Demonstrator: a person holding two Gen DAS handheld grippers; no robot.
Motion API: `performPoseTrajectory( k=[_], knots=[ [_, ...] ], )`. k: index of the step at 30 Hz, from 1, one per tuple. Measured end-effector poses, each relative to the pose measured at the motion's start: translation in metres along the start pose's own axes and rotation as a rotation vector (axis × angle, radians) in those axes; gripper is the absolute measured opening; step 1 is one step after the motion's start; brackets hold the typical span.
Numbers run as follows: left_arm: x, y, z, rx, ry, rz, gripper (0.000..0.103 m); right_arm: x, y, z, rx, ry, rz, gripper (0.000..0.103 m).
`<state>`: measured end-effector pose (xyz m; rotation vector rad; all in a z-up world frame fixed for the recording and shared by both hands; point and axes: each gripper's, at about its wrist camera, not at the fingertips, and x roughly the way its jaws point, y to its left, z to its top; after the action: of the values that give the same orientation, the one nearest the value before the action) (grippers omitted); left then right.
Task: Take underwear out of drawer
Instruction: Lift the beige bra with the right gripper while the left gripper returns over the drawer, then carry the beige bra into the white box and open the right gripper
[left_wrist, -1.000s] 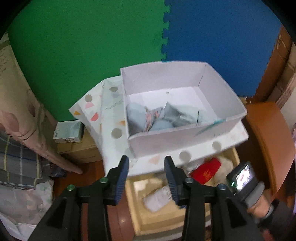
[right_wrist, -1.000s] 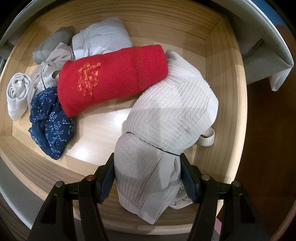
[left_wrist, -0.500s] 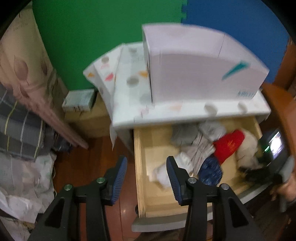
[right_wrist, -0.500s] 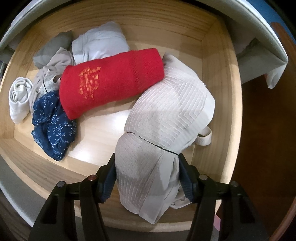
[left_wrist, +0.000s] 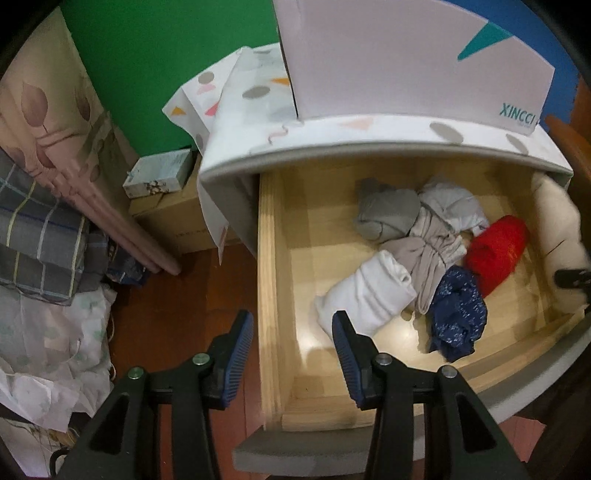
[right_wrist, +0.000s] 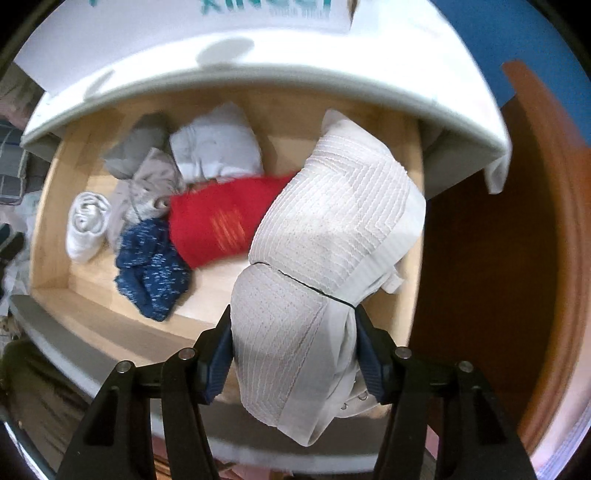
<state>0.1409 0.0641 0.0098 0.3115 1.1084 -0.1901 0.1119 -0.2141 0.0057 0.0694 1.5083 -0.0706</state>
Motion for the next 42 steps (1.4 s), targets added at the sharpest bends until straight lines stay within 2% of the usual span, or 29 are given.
performPoseTrajectory(
  k=[7, 18, 24, 28, 32, 37, 42],
  knots=[
    [0.02, 0.003, -0.009, -0.079, 0.068, -0.054, 0.045, -0.044, -0.003, 0.005, -0.001, -0.05, -0.007, 0.055],
    [0.023, 0.004, -0.012, -0.101, 0.063, -0.051, 0.045, -0.114, 0.002, 0.012, -0.011, -0.17, 0.003, 0.055],
    [0.022, 0.004, -0.011, -0.107, 0.059, -0.06, 0.045, -0.165, 0.003, 0.029, -0.019, -0.261, 0.005, 0.055],
    [0.022, 0.005, -0.012, -0.11, 0.056, -0.06, 0.045, -0.197, 0.006, 0.055, -0.03, -0.325, -0.011, 0.055],
    [0.024, 0.006, -0.011, -0.119, 0.063, -0.055, 0.045, -0.212, 0.011, 0.091, -0.034, -0.368, -0.029, 0.055],
    [0.026, 0.01, -0.011, -0.143, 0.075, -0.053, 0.045, -0.212, 0.018, 0.137, -0.035, -0.381, -0.049, 0.055],
    [0.025, 0.012, -0.011, -0.156, 0.072, -0.051, 0.045, -0.192, 0.032, 0.174, -0.043, -0.362, -0.062, 0.055]
  ],
)
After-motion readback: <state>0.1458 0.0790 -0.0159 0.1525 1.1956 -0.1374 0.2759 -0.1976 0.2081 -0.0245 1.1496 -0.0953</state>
